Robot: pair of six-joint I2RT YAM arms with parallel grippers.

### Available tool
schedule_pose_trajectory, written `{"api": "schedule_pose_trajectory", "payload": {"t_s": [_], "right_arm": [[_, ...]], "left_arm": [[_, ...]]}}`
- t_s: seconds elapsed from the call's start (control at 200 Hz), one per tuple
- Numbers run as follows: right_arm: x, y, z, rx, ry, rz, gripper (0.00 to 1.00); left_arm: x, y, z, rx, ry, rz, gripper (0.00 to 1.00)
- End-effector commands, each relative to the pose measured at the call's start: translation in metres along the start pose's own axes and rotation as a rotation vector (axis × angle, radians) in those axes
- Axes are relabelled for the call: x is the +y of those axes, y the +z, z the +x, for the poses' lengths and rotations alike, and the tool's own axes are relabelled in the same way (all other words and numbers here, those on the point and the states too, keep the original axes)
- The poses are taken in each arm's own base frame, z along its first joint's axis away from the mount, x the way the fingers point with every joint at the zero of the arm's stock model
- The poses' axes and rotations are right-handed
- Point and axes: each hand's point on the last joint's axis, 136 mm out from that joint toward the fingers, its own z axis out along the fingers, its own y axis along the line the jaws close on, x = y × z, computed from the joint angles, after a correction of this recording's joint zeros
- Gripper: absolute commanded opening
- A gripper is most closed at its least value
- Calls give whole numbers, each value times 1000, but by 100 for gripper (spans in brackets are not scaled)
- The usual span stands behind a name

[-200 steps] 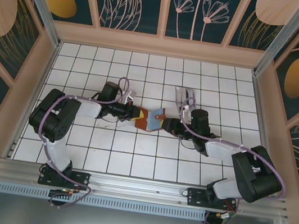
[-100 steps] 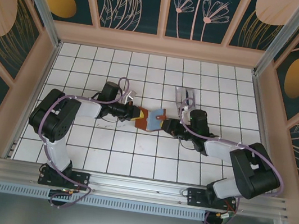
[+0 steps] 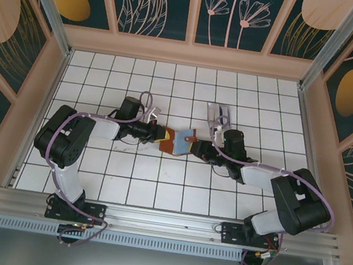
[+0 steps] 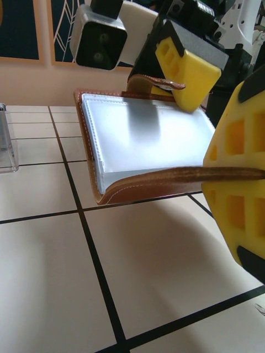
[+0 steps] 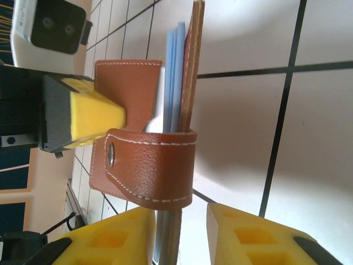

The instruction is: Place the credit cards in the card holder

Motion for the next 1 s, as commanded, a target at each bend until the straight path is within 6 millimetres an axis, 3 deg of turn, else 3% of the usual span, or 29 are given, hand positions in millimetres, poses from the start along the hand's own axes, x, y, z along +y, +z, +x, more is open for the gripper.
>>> {"api": "schedule_pose_trajectory", "payload": {"t_s": [0.0, 0.2, 0.5, 0.781, 0.931, 0.996], "right_arm": [[15, -7, -7, -38, -67, -22, 33], [9, -12, -6, -57, -62, 10, 32], [5, -2, -2, -17, -55, 18, 30], [5, 4, 1, -3, -52, 17, 22], [6, 2, 1, -10, -51, 20, 22], [5, 0, -1, -25, -53, 27, 26]], "left_arm": [[-1, -1, -2, 4, 24, 9, 0], [-2, 0, -4, 5, 30, 6, 0], [-4, -1, -3, 4, 31, 13, 0], [-6, -2, -3, 5, 36, 18, 0], [-7, -2, -3, 6, 38, 20, 0], [-6, -2, -2, 5, 39, 19, 0]]}}
